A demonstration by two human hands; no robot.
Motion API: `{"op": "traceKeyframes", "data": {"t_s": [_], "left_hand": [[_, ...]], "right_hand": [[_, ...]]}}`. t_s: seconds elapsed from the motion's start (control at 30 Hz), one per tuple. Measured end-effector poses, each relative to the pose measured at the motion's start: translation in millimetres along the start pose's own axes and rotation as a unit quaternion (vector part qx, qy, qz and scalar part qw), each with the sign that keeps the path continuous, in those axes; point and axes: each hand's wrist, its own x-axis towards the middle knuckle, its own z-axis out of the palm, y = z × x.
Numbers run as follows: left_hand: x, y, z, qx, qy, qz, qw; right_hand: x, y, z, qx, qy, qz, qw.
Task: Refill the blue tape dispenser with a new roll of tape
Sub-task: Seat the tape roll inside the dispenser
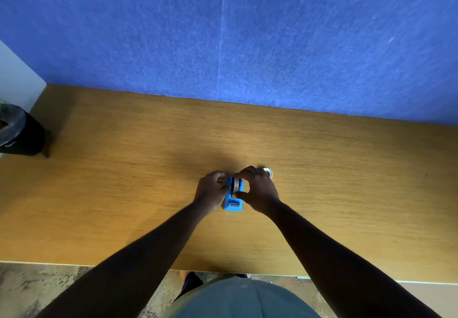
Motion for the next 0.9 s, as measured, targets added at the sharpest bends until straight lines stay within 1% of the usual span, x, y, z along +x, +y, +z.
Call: {"op": "traceKeyframes", "data": {"t_s": [0.13, 0.27, 0.4, 0.53, 0.8, 0.9], "left_hand": [[-3, 7, 2, 0.006, -0.001, 0.061, 0.998], [-2, 12, 4, 0.038, 0.008, 0.087, 0.996], [4, 12, 4, 0.064, 0.007, 0.077, 0.995], [12, 13, 6, 0.061, 0.008, 0.050, 0.997], [17, 17, 10, 0.045, 0.015, 0.024, 0.999], [19, 13, 10, 0.027, -0.007, 0.011, 1.000]], "right_hand": [[1, 1, -2, 0.008, -0.008, -0.005, 1.000], [-1, 5, -2, 0.009, 0.005, 0.004, 1.000], [-11, 12, -2, 0.021, 0.037, 0.015, 0.999], [-22, 16, -2, 0.017, 0.070, 0.004, 0.997], [-23, 3, 2, -0.029, 0.056, -0.060, 0.996], [-17, 0, 0, -0.046, 0.058, -0.075, 0.994]]}}
